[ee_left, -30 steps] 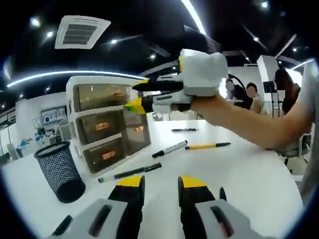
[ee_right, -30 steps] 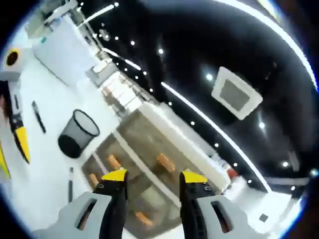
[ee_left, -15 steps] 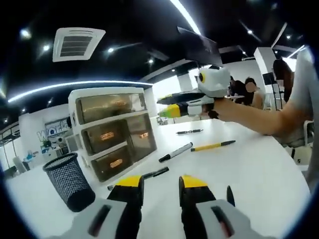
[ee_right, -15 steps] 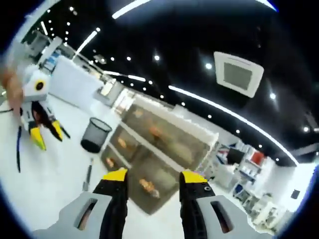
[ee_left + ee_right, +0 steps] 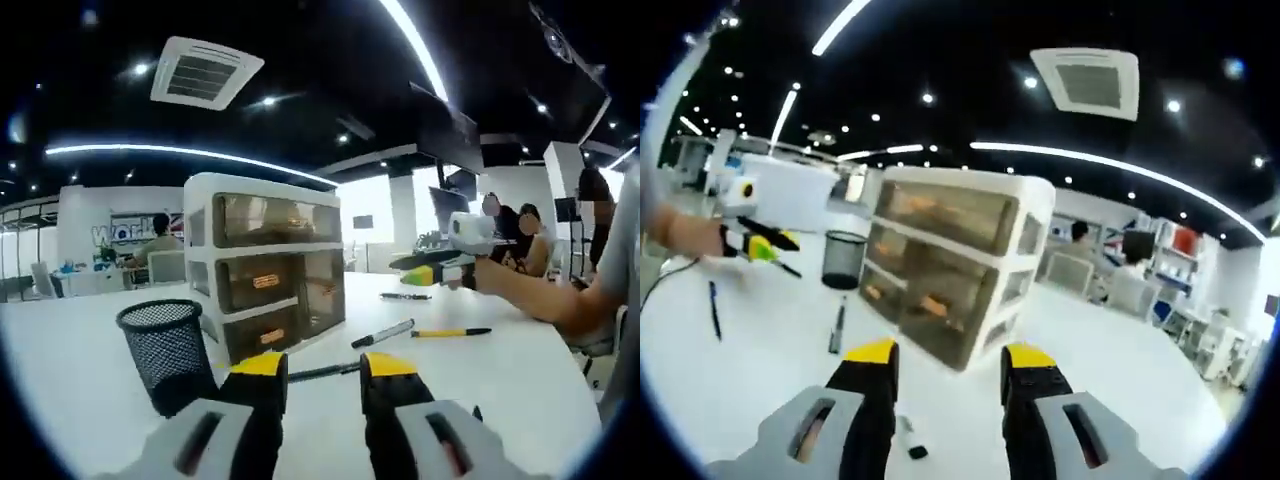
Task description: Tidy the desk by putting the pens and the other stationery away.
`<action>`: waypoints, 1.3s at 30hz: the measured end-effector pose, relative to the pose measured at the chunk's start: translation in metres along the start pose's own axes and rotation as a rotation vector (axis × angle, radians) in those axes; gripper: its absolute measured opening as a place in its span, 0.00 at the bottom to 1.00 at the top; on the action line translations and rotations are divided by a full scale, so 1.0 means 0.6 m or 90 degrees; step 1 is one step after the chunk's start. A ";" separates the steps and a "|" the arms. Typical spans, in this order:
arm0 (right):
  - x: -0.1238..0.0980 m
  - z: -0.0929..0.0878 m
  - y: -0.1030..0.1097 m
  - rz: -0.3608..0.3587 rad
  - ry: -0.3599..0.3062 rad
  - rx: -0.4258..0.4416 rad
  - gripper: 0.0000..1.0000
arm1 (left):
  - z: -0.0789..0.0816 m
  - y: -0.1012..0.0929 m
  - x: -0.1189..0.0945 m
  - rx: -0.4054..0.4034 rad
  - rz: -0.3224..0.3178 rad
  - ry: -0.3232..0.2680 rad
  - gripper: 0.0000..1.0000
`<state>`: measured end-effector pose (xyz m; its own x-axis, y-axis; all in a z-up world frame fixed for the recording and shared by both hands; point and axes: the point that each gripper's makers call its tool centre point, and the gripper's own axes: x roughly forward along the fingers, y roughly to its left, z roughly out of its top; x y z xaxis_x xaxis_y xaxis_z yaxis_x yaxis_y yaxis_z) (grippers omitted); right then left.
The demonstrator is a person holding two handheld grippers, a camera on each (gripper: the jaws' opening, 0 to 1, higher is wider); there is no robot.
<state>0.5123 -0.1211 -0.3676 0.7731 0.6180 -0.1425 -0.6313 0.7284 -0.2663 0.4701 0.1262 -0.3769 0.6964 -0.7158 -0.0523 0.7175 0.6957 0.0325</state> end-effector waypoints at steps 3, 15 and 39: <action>0.010 -0.020 0.021 0.035 0.027 0.047 0.33 | -0.016 0.031 -0.002 0.038 0.013 0.043 0.39; 0.011 0.010 0.041 0.111 -0.063 0.272 0.42 | -0.017 0.050 -0.024 -0.049 -0.045 0.063 0.55; 0.023 -0.088 0.038 0.058 0.097 0.233 0.34 | -0.087 0.004 -0.014 -0.072 -0.073 0.149 0.48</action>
<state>0.5117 -0.1113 -0.4261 0.6952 0.6545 -0.2971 -0.6567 0.7464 0.1077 0.4651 0.1369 -0.4287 0.5795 -0.7659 -0.2786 0.7761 0.6229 -0.0982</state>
